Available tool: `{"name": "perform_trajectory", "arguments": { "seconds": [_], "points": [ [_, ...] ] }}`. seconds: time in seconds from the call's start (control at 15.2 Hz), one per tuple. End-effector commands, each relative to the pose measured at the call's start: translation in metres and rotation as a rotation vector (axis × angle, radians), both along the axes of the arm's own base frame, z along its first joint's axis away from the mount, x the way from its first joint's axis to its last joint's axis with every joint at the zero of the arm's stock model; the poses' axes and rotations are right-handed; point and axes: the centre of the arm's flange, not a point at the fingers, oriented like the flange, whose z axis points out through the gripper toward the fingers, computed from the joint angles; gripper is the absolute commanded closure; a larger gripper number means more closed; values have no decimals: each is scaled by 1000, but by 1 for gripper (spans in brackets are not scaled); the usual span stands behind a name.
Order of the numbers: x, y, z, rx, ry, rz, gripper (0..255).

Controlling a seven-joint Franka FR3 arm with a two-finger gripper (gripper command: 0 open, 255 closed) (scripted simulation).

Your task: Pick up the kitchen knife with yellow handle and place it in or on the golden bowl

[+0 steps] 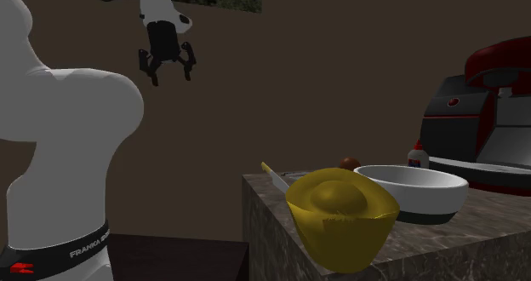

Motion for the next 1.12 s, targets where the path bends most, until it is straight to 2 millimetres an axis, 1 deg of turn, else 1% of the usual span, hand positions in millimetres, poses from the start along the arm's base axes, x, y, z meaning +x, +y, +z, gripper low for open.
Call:
{"name": "perform_trajectory", "arguments": {
  "seconds": [0.0,0.53,1.06],
  "points": [
    [0,0,0,0,0,0,0],
    [20,-90,-62,45,8,64,0],
    [45,-175,-127,90,16,127,0]
  ]
}}
